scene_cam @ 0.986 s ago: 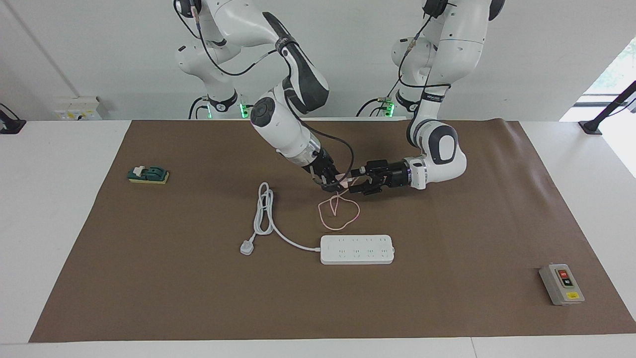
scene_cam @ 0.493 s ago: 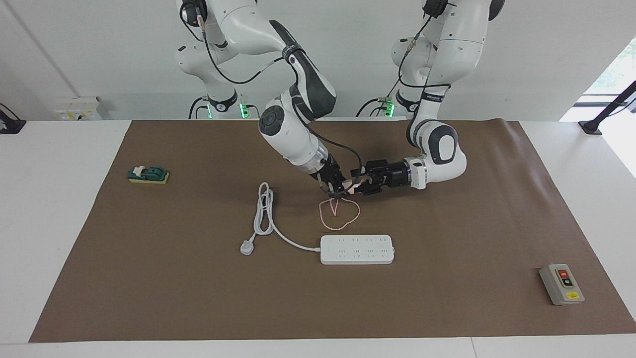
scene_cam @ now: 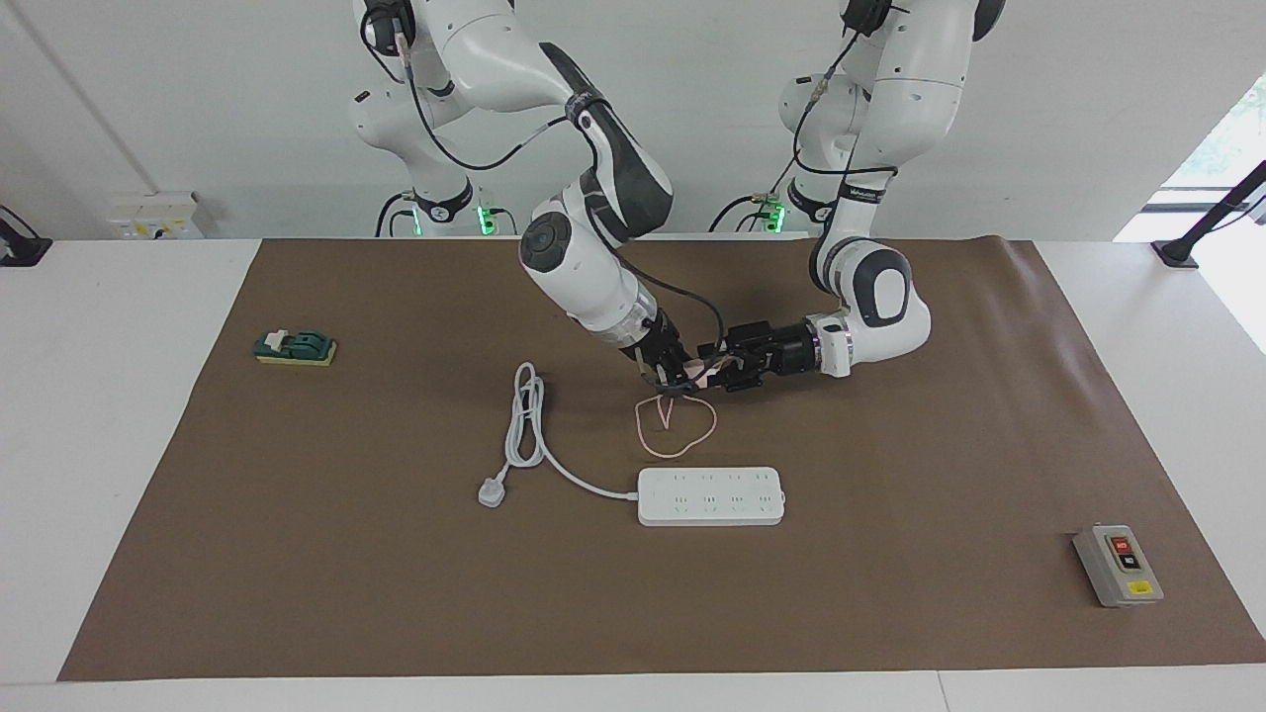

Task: Plug charger into power strip
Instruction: 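Pass the pink charger from the right gripper into the left gripper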

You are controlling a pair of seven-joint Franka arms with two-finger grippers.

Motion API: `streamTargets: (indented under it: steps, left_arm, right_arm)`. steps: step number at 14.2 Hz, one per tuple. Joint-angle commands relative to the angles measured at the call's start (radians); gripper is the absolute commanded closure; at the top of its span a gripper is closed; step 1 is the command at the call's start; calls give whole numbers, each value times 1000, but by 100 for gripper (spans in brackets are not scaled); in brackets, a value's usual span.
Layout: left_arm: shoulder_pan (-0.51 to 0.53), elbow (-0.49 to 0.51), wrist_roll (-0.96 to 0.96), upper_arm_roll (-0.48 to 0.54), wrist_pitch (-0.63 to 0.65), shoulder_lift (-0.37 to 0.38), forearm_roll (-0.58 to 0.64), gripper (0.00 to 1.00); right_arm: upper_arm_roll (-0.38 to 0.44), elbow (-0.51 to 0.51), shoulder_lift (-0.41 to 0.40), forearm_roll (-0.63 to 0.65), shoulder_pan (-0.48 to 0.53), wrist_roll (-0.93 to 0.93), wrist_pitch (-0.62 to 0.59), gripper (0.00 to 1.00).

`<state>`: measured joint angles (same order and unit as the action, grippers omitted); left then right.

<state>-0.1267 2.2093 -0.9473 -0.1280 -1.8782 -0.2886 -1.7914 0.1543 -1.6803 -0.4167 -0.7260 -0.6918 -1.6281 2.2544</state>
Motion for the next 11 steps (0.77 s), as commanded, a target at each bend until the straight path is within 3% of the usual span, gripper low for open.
streamTargets:
  steps: [1,8,10,11]
  left_arm:
    - [-11,13,-30,16,-41,9,-11,10]
    - [-13,12,-30,14,-22,6,-11,12]
    - [-16,12,-31,14,-12,6,-11,31]
    - [-16,10,-30,14,-10,5,-11,49]
  right_arm:
    - [-1,27,-14,19,-3,-36,-12,100]
    - [1,25,-14,19,-3,-36,-4,100]
    - [1,24,-14,19,-3,-36,-4,100]
    - [-1,22,-14,19,-2,-35,-6,100]
